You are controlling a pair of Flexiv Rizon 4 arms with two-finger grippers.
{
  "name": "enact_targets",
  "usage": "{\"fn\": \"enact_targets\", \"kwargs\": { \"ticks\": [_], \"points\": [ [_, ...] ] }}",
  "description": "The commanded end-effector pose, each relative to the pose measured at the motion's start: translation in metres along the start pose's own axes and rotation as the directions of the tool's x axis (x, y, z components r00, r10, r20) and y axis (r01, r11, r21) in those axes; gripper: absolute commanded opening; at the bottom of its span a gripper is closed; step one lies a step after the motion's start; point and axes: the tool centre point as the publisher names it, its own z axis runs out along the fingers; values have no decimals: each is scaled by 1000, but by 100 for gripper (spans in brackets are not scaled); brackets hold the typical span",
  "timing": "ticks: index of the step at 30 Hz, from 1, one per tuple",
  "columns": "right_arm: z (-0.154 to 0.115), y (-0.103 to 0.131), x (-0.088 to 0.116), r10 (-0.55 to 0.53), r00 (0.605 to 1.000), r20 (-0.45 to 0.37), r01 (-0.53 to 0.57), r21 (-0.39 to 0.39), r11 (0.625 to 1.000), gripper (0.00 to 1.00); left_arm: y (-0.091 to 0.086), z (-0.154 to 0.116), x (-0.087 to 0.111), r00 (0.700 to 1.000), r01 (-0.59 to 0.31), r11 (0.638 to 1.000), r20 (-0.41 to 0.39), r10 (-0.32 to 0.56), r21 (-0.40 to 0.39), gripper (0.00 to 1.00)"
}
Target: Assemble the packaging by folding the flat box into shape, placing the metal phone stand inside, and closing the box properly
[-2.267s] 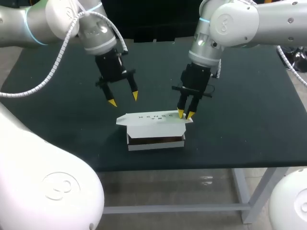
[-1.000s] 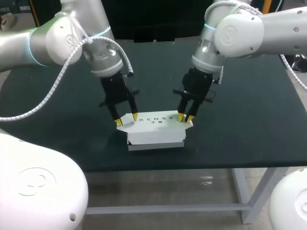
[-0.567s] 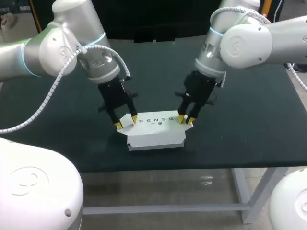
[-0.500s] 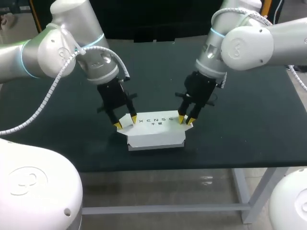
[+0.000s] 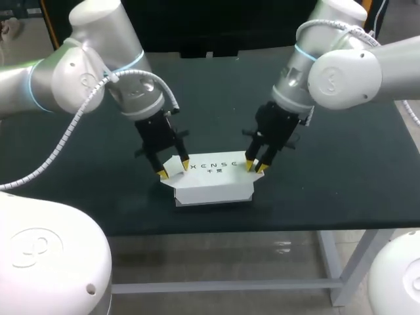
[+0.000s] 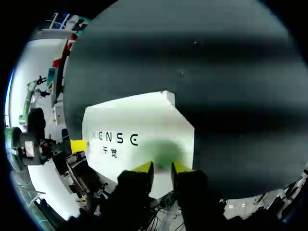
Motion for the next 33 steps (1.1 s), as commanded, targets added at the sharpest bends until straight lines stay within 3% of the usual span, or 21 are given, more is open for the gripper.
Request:
{"fn": "enact_targets", "kwargs": {
  "ticks": [1,8,10,13,15,22,30,33],
  "points": [
    [-2,-3,-2,1,1000,-1,-1,-5,1000,29,1,0,1,1000,1,1000,7,-1,4,63],
    [-2,-3,-2,1,1000,-1,-1,-5,1000,26,1,0,1,1000,1,1000,7,-1,4,62],
    [-2,-3,-2,1,1000,-1,-1,-5,1000,26,1,0,1,1000,1,1000,7,-1,4,56],
    [-2,-3,-2,1,1000,-1,-1,-5,1000,29,1,0,1,1000,1,1000,7,-1,4,57],
    [-2,-3,-2,1,1000,-1,-1,-5,1000,28,1,0,1,1000,1,1000,7,-1,4,50],
    [-2,-3,-2,1,1000,-1,-1,-5,1000,30,1,0,1,1000,1,1000,7,-1,4,59],
    [-2,-3,-2,1,1000,-1,-1,-5,1000,17,1,0,1,1000,1,1000,7,-1,4,45],
    [-3,-1,-2,4,1000,-2,-4,-11,1000,22,0,1,1,1000,-9,1000,1,9,5,47]
  ]
}}
